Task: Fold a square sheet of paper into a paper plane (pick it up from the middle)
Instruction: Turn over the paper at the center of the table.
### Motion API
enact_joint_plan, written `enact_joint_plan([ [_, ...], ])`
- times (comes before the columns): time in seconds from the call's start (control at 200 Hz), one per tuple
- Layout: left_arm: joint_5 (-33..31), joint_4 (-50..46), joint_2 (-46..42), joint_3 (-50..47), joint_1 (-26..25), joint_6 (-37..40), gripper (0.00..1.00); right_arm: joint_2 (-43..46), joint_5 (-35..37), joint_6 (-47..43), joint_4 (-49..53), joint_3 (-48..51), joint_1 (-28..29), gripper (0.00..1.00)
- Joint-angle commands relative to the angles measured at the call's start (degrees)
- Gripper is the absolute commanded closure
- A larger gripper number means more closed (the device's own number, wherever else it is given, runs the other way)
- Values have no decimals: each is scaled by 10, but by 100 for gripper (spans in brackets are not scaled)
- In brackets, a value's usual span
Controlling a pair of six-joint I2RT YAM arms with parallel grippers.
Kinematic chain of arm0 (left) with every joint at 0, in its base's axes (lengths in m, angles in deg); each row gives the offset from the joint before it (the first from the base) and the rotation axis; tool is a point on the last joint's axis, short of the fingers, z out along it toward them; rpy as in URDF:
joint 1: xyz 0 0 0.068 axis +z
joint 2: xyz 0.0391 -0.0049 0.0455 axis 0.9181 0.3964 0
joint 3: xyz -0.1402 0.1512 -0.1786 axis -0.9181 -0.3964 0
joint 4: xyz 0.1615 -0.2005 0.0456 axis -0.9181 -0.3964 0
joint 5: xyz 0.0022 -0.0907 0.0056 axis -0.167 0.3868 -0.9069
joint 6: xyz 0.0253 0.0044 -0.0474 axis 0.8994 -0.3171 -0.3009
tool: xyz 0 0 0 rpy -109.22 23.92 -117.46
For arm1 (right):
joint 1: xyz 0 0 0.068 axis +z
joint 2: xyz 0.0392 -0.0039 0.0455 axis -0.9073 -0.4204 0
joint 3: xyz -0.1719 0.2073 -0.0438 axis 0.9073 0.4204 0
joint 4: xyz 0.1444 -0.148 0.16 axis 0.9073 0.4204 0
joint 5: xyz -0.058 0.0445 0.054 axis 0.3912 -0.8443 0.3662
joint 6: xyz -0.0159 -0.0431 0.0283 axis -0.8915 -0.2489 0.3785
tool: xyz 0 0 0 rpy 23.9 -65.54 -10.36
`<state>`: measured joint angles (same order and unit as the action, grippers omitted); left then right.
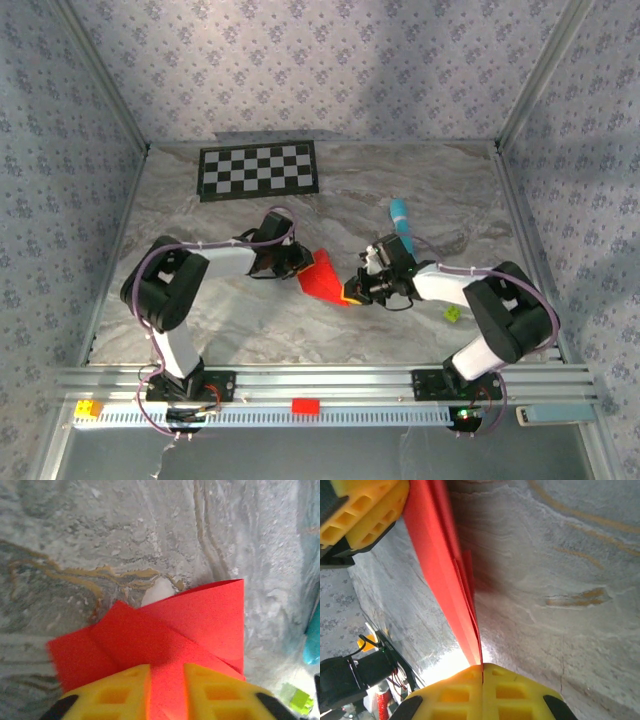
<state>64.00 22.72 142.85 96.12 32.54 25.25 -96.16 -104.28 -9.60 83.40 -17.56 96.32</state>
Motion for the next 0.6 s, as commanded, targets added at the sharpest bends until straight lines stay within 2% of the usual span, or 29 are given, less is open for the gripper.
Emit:
enact_joint_plan([
  [0.0, -14, -13, -58, 17, 3, 13, 66, 42, 13, -43, 50, -5, -8, 99],
  [0.18, -58, -42, -139, 5, -1, 32, 48, 98, 92, -133, 176, -52, -14, 99],
  [0.365, -131, -66, -225, -34, 0, 30, 43, 141, 199, -213, 283, -119, -3, 99],
  [0.48, -175, -81, -272, -56, 1, 23, 42, 157, 322, -244, 346, -164, 17, 99],
  [0.595, -216, -97, -315, -79, 3, 15, 40, 146, 492, -274, 412, -208, 60, 100],
])
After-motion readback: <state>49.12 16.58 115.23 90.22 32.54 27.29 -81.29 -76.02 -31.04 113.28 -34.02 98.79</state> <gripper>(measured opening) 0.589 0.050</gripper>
